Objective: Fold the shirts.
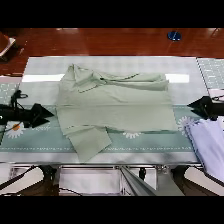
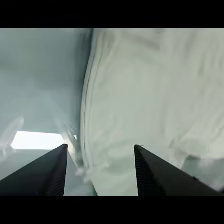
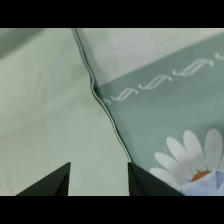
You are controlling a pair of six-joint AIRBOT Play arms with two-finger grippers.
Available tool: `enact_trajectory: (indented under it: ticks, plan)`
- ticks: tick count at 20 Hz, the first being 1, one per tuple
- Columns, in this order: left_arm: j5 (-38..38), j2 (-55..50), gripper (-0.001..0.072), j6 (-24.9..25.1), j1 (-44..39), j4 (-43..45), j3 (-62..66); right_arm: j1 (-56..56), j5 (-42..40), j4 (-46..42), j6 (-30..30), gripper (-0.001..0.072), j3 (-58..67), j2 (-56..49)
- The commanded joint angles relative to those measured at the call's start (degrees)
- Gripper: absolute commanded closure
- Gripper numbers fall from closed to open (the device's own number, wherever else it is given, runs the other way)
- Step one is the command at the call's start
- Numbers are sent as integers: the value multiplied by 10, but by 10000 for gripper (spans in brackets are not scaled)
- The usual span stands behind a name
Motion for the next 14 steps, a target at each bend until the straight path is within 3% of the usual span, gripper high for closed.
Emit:
enact_trajectory:
  ticks: [1, 7, 11, 13, 14]
  plan:
    - [15, 21, 198, 21, 20, -35, -108, -10, -35, 20, 1, 298, -107, 53]
    - [94, 17, 201, 23, 0, -77, -158, -10, -33, 18, 0, 298, -122, 53]
    - [165, 2, 233, 37, -89, -98, -161, -12, -43, 6, 6, 298, -122, 53]
    - [176, 0, 679, 45, -119, -101, -159, -28, -49, -31, 31, 298, -122, 53]
    - [174, 0, 689, 51, -122, -102, -157, -38, -44, -58, 42, 298, -122, 53]
